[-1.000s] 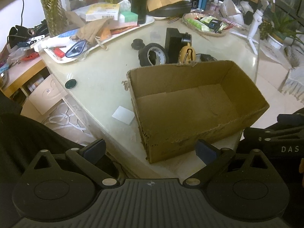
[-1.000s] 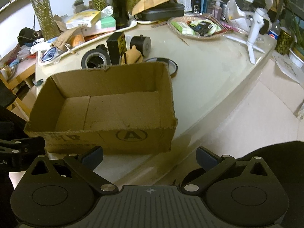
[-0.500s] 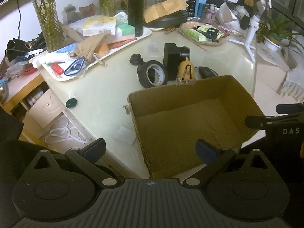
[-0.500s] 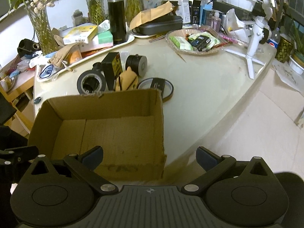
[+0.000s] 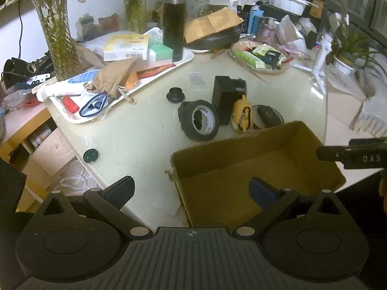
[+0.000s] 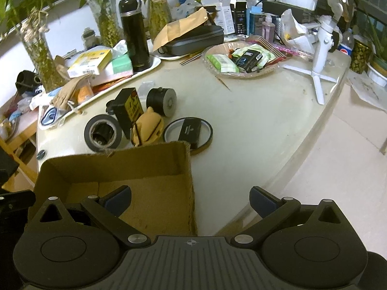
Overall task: Organize rigid objects
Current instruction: 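Move the right tool toward the black power bank on the ring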
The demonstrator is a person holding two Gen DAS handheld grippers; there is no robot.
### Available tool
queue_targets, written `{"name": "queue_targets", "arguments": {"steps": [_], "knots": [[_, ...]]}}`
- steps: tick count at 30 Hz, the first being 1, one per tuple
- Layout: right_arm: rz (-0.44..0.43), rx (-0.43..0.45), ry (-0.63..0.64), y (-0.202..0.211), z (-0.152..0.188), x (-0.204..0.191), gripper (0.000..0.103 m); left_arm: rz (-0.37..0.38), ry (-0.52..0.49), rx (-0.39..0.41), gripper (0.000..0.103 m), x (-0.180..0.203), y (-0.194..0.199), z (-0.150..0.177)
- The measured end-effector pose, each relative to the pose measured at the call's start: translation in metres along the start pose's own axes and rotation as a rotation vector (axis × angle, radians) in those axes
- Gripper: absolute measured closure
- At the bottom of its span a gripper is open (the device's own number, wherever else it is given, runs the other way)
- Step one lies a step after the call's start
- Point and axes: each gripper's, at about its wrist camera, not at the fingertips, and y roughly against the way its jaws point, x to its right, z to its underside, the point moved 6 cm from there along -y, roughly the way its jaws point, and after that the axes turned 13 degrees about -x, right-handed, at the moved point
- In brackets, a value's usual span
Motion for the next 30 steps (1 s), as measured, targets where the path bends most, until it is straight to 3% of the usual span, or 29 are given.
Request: {"name": "queue_targets", "arguments": {"steps": [13,23,30], "knots": [[-0.030,0.049,0.027,0.001,-0.047,0.000,0.000,-0.018,-0.040,0.100,0.000,0.002,0.012,-0.044],[-0.058,0.075,-0.002,-0.029,-0.071,0.008,0.000,-0.003,-0.091,0.122,0.000,0.006,-0.007,-0.065],[-0.046,0.079,0.025,-0.057,-0.084,0.014,0.000,0.018,-0.003,0.188,0.000,-0.009,-0.027,-0.073]]}}
